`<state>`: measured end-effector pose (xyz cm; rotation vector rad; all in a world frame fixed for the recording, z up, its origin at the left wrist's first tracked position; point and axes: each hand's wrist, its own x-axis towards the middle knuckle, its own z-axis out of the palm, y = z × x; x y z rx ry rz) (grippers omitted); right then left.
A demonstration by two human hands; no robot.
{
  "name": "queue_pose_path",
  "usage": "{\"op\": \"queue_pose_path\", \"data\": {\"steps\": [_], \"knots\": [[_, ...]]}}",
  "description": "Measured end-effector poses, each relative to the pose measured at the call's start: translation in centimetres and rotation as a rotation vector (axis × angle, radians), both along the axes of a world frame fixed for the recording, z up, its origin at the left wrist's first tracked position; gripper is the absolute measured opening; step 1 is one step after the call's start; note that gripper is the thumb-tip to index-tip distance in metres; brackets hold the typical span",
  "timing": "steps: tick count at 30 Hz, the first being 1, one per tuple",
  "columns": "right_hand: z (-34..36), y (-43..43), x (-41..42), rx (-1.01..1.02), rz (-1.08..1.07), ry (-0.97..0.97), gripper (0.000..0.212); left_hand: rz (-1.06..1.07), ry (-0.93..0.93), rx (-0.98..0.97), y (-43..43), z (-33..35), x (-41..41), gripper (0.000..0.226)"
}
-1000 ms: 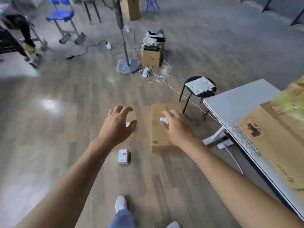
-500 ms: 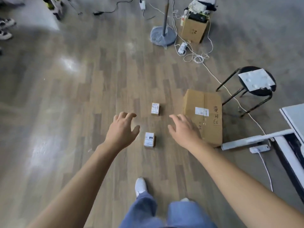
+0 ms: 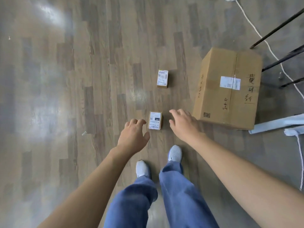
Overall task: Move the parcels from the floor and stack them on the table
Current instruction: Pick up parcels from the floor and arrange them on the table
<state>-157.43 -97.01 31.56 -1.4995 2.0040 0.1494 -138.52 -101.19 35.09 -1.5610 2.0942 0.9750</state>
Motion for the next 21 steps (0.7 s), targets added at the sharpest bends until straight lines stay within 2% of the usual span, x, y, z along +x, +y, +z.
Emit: {"op": "queue_pose_path", "data": {"steps": [6,12,15,18,19,21], "knots": [[-20.3,-2.4,-1.6,0.105,-0.033,-0.013,0.045,0.030,0.020,0.136,-2.5,-21.4,-3.6,0.050],[-37.9,-3.7,-1.0,0.234,-0.162,-0.161,0.061,0.168,-0.020,0.345,-4.0,-40.3,-4.2,0.053],[-43.3,-4.0,-0.5,0.254,-0.256,-0.218,0.063,0.224,-0.023,0.349,-4.4,-46.1,-3.8,0.051],[-46.1,-4.1,0.2,0.283,-0.462,-0.355,0.052,0.310,0.009,0.375,-4.8,-48.5,-4.3,0.052],[-46.4,-4.0,0.4,0.276,-0.527,-0.390,0.048,0.341,0.032,0.373,-4.8,-48.7,-4.5,0.060],[-46.3,-3.8,0.5,0.235,-0.649,-0.470,0.048,0.381,0.085,0.338,-4.8,-48.2,-4.8,0.096]]}}
